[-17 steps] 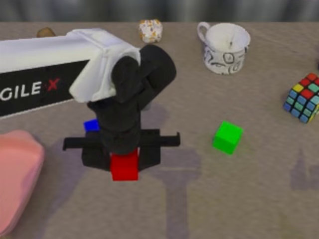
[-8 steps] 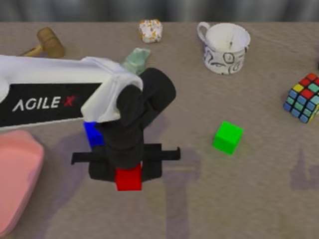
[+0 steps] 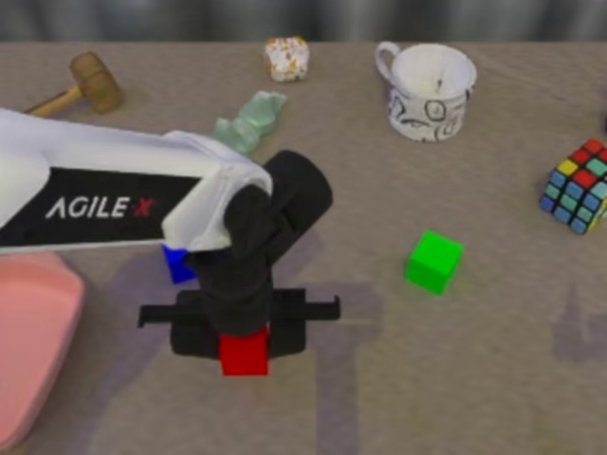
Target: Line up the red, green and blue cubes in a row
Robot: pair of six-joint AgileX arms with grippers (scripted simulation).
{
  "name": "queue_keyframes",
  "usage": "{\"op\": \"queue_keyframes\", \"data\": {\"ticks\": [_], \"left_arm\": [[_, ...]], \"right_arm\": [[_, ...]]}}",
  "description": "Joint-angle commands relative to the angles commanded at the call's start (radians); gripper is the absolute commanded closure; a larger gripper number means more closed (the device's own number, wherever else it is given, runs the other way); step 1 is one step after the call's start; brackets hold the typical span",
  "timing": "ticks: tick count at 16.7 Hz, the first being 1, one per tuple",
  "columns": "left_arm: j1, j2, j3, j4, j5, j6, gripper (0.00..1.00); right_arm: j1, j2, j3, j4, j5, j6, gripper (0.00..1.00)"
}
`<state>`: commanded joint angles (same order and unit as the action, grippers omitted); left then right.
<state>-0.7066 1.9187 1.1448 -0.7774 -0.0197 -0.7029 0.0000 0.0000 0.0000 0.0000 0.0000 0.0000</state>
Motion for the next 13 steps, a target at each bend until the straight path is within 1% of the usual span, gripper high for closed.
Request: {"op": "queue_keyframes", "data": {"ticks": [12, 13], "left_arm": [[0.0, 0.0, 0.0, 0.0, 0.0, 0.0, 0.02], [0.0, 0.0, 0.0, 0.0, 0.0, 0.0, 0.0]], "right_arm": [[0.0, 0.0, 0.0, 0.0, 0.0, 0.0, 0.0], [0.0, 0.0, 0.0, 0.0, 0.0, 0.0, 0.0]]}}
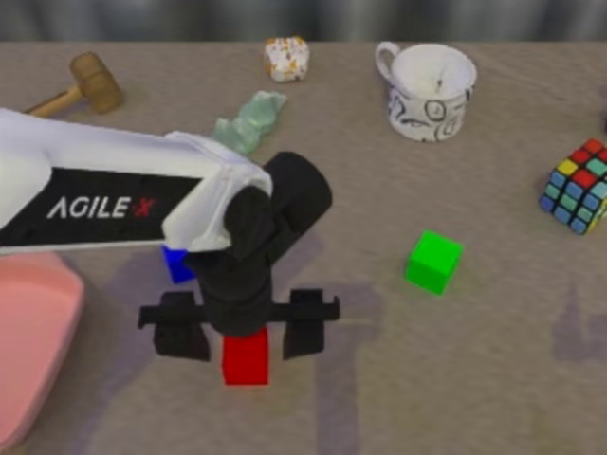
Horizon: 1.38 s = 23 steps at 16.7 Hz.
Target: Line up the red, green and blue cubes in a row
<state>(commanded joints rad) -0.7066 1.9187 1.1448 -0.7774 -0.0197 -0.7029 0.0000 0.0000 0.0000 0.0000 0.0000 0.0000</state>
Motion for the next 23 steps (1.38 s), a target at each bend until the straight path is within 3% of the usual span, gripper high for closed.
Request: {"op": "queue_keyframes", "data": {"ticks": [9, 17, 23], "left_arm": [[-0.001, -0.002, 0.003, -0.003, 0.0, 0.0, 0.0], [0.012, -0.103, 0.15, -0.256, 0.0, -0.008, 0.0], [0.013, -0.115, 0.146, -0.258, -0.001, -0.007, 0.0]], "right_arm": [[0.0, 0.0, 0.0, 0.0, 0.0, 0.0, 0.0], [0.0, 0.0, 0.0, 0.0, 0.0, 0.0, 0.0], [0.004, 0.01, 0.01, -0.007, -0.001, -0.003, 0.0]]}}
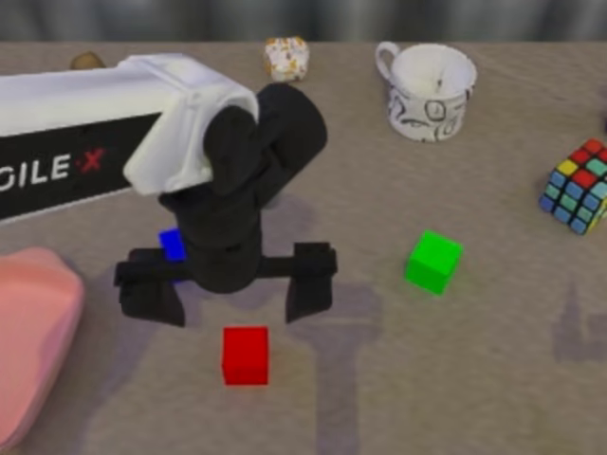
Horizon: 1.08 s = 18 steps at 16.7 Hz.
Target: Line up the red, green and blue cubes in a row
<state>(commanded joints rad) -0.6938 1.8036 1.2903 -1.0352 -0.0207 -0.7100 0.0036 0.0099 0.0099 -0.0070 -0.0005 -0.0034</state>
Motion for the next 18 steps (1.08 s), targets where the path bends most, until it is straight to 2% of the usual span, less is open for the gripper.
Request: {"op": "queue_keyframes", "data": {"ticks": [4, 7, 12, 18], "left_arm": [[0.069, -0.136, -0.113, 0.076, -0.006, 0.009, 0.0], [0.165, -0.345, -0.27, 0.184, -0.011, 0.035, 0.0], [0.361, -0.822, -0.615, 0.424, -0.014, 0.147, 0.0], [0.561, -1.35, -1.005, 0.719, -0.008, 0.378, 0.0]], "right_arm": [[0.044, 0.146, 0.144, -0.096, -0.002, -0.046, 0.0], [0.097, 0.367, 0.345, -0.224, -0.001, -0.106, 0.0], [0.208, 0.92, 0.76, -0.501, 0.001, -0.233, 0.0], [0.343, 1.574, 1.239, -0.846, 0.002, -0.386, 0.0]]}}
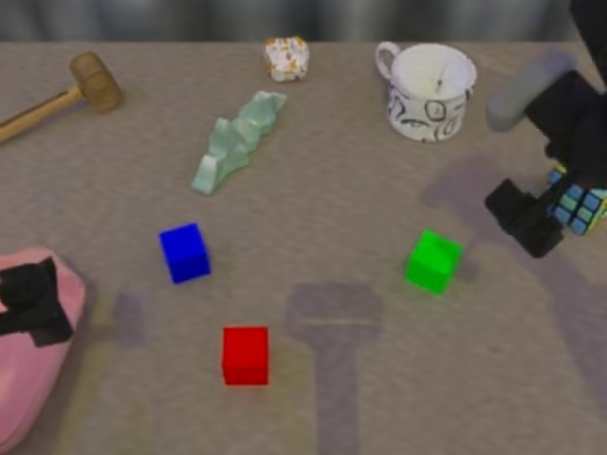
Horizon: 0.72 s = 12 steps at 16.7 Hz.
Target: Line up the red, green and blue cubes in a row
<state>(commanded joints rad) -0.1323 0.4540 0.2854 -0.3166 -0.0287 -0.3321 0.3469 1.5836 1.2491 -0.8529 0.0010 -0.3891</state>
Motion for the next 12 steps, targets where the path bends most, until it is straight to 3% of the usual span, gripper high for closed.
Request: {"op": "queue_keyframes", "data": {"ticks": [6, 12], "left_arm": [[0.12, -0.347, -0.228, 0.233, 0.019, 0.236, 0.0], [0.152, -0.454, -0.285, 0.317, 0.029, 0.332, 0.0]], "right_arm": [[0.101, 0.446, 0.378, -0.236, 0.0, -0.113, 0.0], [0.135, 0.584, 0.509, -0.308, 0.002, -0.151, 0.0]]}}
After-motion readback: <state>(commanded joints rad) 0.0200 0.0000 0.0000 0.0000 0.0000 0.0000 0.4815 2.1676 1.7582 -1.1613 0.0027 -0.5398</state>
